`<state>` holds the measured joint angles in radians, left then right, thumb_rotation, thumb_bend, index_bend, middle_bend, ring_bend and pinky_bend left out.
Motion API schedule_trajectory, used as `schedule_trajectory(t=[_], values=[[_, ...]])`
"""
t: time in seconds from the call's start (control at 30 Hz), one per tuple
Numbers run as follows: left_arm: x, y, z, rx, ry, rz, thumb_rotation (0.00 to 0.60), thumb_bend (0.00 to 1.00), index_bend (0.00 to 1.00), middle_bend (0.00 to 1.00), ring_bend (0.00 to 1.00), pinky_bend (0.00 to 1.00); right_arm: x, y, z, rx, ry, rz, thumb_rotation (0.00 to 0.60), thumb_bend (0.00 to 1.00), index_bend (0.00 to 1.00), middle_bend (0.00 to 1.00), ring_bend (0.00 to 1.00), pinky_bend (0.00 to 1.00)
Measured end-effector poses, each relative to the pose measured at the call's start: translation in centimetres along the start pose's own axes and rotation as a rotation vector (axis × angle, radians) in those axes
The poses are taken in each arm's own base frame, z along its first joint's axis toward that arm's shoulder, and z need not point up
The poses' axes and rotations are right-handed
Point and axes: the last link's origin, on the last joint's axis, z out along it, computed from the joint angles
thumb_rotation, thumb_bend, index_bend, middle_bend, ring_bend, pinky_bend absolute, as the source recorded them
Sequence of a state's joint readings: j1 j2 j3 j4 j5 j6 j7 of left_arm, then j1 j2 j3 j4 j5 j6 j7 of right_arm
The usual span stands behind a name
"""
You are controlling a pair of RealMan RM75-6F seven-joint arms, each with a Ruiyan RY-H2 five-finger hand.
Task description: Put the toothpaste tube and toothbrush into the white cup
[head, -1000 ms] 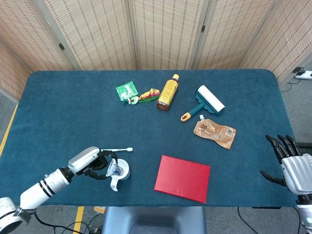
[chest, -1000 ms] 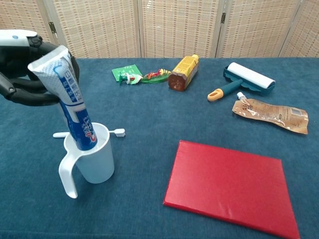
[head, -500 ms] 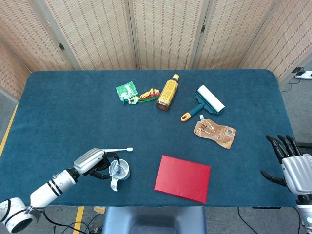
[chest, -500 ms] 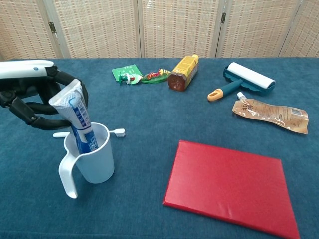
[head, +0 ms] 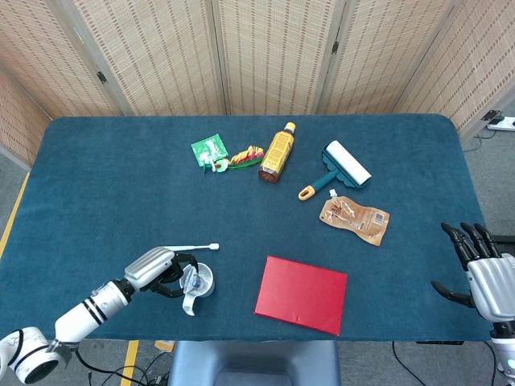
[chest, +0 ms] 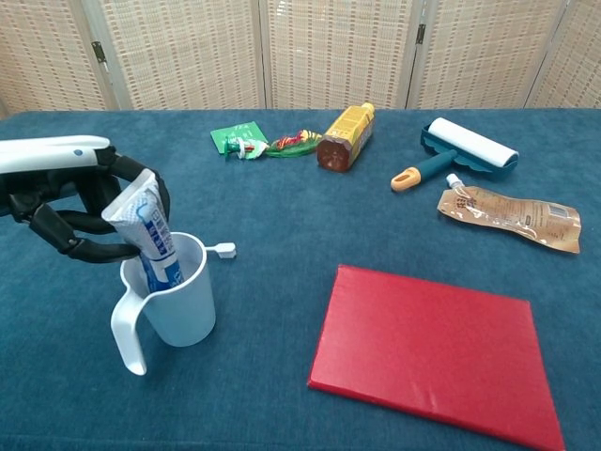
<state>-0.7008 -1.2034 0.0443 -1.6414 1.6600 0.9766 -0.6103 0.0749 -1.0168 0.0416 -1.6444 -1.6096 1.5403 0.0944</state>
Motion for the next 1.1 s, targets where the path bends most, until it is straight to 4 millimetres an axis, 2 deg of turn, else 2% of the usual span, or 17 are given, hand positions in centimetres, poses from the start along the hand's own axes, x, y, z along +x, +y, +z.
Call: schedule_trajectory(t=[0.23,0.5,0.6,0.77,1.1], values=[[0.3,0.2,-0.3,-0.009,0.010,-0.002,0.600,0.38,0.28,1.00,0.98,1.00,0.1,0.0,0.0,0.001,0.002,0.000,0.600,0.05,0.01,0.18,0.09,0.08],[1.7,0.6,-1.6,-0.027,0.039,0.003,0.600,0.38,0.22,1.00,0.97,1.00,0.2,0.1,-0.1,-0.001,0.010,0.000,0.600,0.05,0.01,0.18,0.09,0.08],[2.8,0.9,-2.3,-0.035,0.075,-0.006,0.600,0.38,0.22,1.00,0.97,1.00,0.3,0.0,-0.1,0.000,0.011,0.000,0.600,0.05,0.01,0.18,0.09,0.08],[5.9,0.9,-3.6,-0.034,0.166,-0.010,0.600,0.38,0.22,1.00,0.96,1.00,0.3,-0.1,-0.1,0.005,0.012,0.000,0.600,0.05,0.01,0.18,0.09,0.08],[11.4,-0.9,-3.8,0.051,0.360,-0.015,0.600,0.38,0.31,0.98,0.90,1.00,0.4,0.1,-0.2,0.002,0.015,0.002,0.600,0.05,0.01,0.18,0.09,0.08]])
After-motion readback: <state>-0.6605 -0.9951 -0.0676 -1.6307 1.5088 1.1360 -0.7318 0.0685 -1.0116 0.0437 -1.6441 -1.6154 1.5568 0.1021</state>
